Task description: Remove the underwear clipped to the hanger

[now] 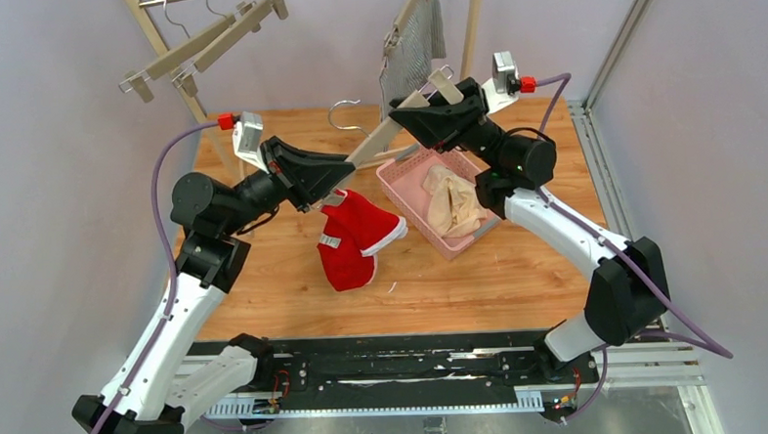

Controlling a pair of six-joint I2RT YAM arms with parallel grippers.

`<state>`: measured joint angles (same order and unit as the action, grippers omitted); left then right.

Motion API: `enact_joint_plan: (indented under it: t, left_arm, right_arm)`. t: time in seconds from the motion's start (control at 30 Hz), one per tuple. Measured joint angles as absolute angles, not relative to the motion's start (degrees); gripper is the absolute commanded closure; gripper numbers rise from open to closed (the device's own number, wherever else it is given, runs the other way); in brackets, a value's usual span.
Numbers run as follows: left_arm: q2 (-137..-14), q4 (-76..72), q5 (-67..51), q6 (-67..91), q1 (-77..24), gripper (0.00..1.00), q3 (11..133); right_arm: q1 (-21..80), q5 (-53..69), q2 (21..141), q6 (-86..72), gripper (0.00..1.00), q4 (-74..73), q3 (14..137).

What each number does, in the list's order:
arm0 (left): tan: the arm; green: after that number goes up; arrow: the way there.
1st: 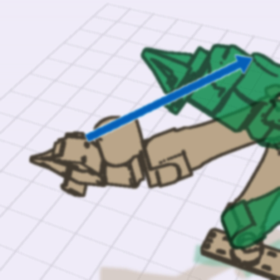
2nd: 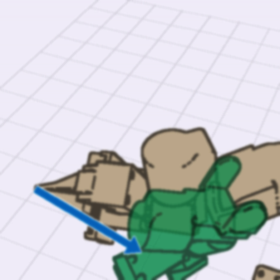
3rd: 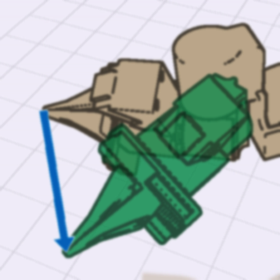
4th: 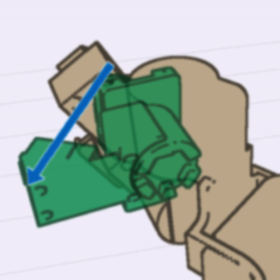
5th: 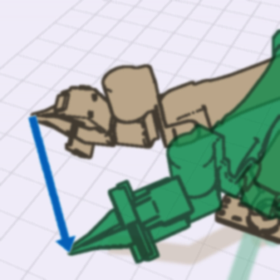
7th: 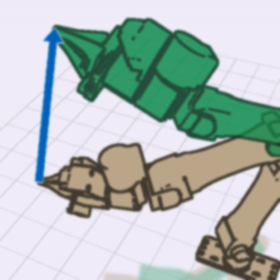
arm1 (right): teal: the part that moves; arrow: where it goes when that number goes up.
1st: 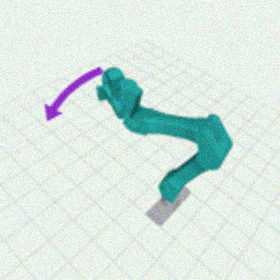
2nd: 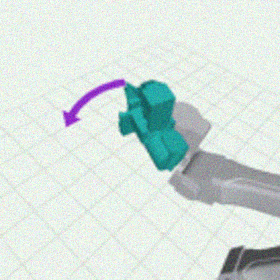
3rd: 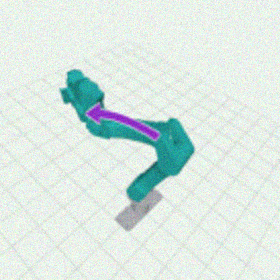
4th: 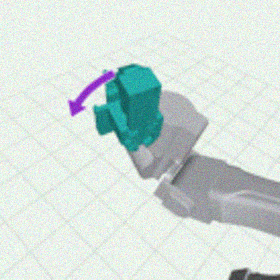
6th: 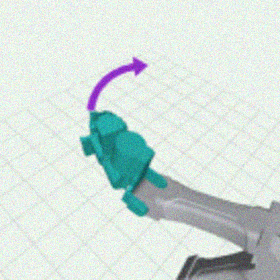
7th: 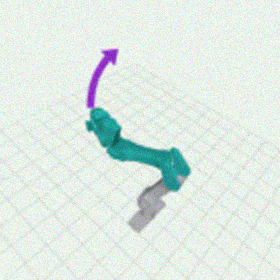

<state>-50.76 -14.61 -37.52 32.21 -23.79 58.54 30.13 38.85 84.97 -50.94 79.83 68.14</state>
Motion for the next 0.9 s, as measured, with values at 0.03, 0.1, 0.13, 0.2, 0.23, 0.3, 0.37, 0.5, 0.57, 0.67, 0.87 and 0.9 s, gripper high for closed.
enact_joint_plan:
  t: [0.03,0.1,0.13,0.2,0.23,0.3,0.37,0.5,0.57,0.67,0.87,0.9]
  left_arm:
    - [-50.92,-14.94,-36.91,32.12,-23.79,1.00,58.37]
    - [-51.37,-15.97,-37.06,31.92,-23.44,1.00,58.06]
    - [-51.46,-16.75,-37.19,31.90,-23.49,1.00,58.06]
    - [-51.48,-17.80,-37.47,31.94,-23.51,1.00,58.06]
    - [-51.48,-18.02,-37.63,32.08,-23.51,1.00,58.06]
    - [-51.46,-18.76,-37.36,32.88,-23.79,1.00,58.06]
    - [-51.48,-19.55,-37.08,33.69,-23.86,1.00,58.04]
    - [-51.81,-21.58,-36.47,35.73,-23.83,1.00,57.69]
    - [-52.03,-22.28,-36.34,36.29,-23.83,1.00,57.69]
    - [-52.49,-22.50,-35.88,36.86,-23.81,1.00,57.69]
    - [-53.12,-24.45,-35.75,37.06,-23.66,0.91,57.41]
    - [-53.15,-24.86,-35.88,37.06,-23.66,0.82,57.41]
  right_arm:
    - [30.30,38.89,85.41,-53.89,0.99,80.14,68.75]
    - [30.83,39.13,85.49,-56.38,0.97,79.72,69.97]
    - [30.83,39.51,85.45,-57.36,0.86,79.37,70.48]
    - [30.85,39.53,85.43,-58.22,0.58,78.91,71.00]
    - [30.85,39.53,85.41,-57.63,0.50,78.76,71.02]
    - [30.65,39.79,85.47,-55.75,0.42,77.87,71.00]
    - [30.74,40.16,85.54,-53.93,0.42,77.12,70.59]
    - [30.85,40.64,85.54,-51.99,0.50,76.31,70.37]
    - [30.85,40.77,85.54,-51.59,0.60,76.18,70.37]
    - [30.85,41.36,85.54,-51.29,0.82,76.23,70.54]
    - [31.20,43.05,85.89,-54.41,1.00,75.50,73.03]
    - [31.27,43.31,85.91,-54.89,1.00,75.55,73.32]
